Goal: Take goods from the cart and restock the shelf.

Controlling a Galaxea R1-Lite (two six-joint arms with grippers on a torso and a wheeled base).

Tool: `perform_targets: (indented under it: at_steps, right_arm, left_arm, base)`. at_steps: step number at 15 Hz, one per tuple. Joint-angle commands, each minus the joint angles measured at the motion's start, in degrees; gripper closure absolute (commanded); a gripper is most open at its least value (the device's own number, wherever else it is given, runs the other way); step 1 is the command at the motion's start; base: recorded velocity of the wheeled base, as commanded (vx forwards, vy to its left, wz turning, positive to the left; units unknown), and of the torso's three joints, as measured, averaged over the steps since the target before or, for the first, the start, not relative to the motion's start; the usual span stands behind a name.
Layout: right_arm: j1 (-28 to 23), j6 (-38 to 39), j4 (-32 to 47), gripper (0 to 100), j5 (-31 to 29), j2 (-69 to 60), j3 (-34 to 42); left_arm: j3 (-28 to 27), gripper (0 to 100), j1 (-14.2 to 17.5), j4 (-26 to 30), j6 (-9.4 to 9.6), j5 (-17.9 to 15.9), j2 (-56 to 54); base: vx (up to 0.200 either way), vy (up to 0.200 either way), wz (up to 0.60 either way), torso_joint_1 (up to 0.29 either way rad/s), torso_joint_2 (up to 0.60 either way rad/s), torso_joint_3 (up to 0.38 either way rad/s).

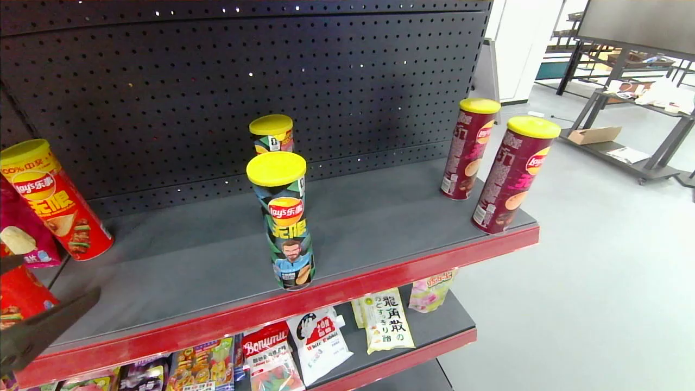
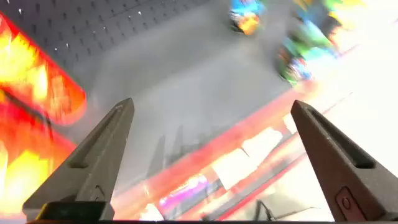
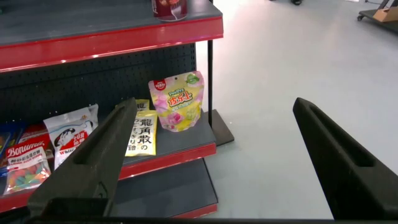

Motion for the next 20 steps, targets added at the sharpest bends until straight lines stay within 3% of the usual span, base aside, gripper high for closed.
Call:
perform_targets:
  at_steps: [1, 2, 4, 5, 6, 9, 12, 14, 16, 20]
  right_arm:
    - [-0.01, 0.02, 0.0, 0, 0.0, -0.02, 0.0]
    - [-0.01, 0.02, 0.0, 0, 0.0, -0.02, 0.0]
    - [-0.01, 0.02, 0.0, 0, 0.0, -0.02, 0.0]
    - [-0.01, 0.02, 0.0, 0, 0.0, -0.02, 0.0]
    - [-0.01, 0.02, 0.0, 0, 0.0, -0.02, 0.0]
    - [-0.01, -0.16, 0.0, 0, 0.09, -0.02, 0.0]
    - [-0.01, -0.33, 0.0, 0, 0.0, -0.02, 0.0]
    - [-0.01, -0.42, 0.0, 0, 0.09, -0.02, 0.0]
    - [-0.01, -0.33, 0.0, 0, 0.0, -0.02, 0.0]
    - [-0.01, -0.33, 0.0, 0, 0.0, -0.02, 0.0]
  left_arm:
    - [1.87, 0, 3.11, 9.49, 0.92, -4.4, -19.42]
    - [2.92, 0, 3.11, 10.89, 0.83, -4.32, -23.46]
    - [3.36, 0, 3.02, 21.7, 0.74, -4.49, -33.4]
    - [3.36, 0, 3.02, 21.7, 0.74, -4.49, -33.4]
    - [3.36, 0, 3.02, 28.38, 1.09, -4.67, -39.11]
    - [3.63, 0, 3.02, 26.1, 0.57, -3.44, -38.93]
    - [6.09, 0, 3.02, 24.52, -2.95, 4.56, -39.02]
    - [8.9, 0, 3.11, 18.98, -4.97, 7.11, -38.93]
    - [10.39, 0, 3.11, 16.25, -4.97, 7.2, -38.93]
    - [11.1, 0, 3.02, 16.17, -4.97, 6.85, -38.93]
  base:
    - [0.0, 0.0, 0.0, 0.0, 0.0, 0.0]
    - [0.0, 0.0, 0.0, 0.0, 0.0, 0.0]
    - [0.0, 0.0, 0.0, 0.0, 0.0, 0.0]
    - [0.0, 0.0, 0.0, 0.0, 0.0, 0.0]
    - [0.0, 0.0, 0.0, 0.0, 0.0, 0.0]
    - [0.0, 0.0, 0.0, 0.0, 0.0, 0.0]
    - [0.0, 0.0, 0.0, 0.0, 0.0, 0.0]
    - [0.0, 0.0, 0.6, -0.002, 0.0, -0.005]
    - [0.0, 0.0, 0.6, 0.005, 0.0, 0.002]
    - [0.0, 0.0, 0.6, 0.004, 0.0, 0.0]
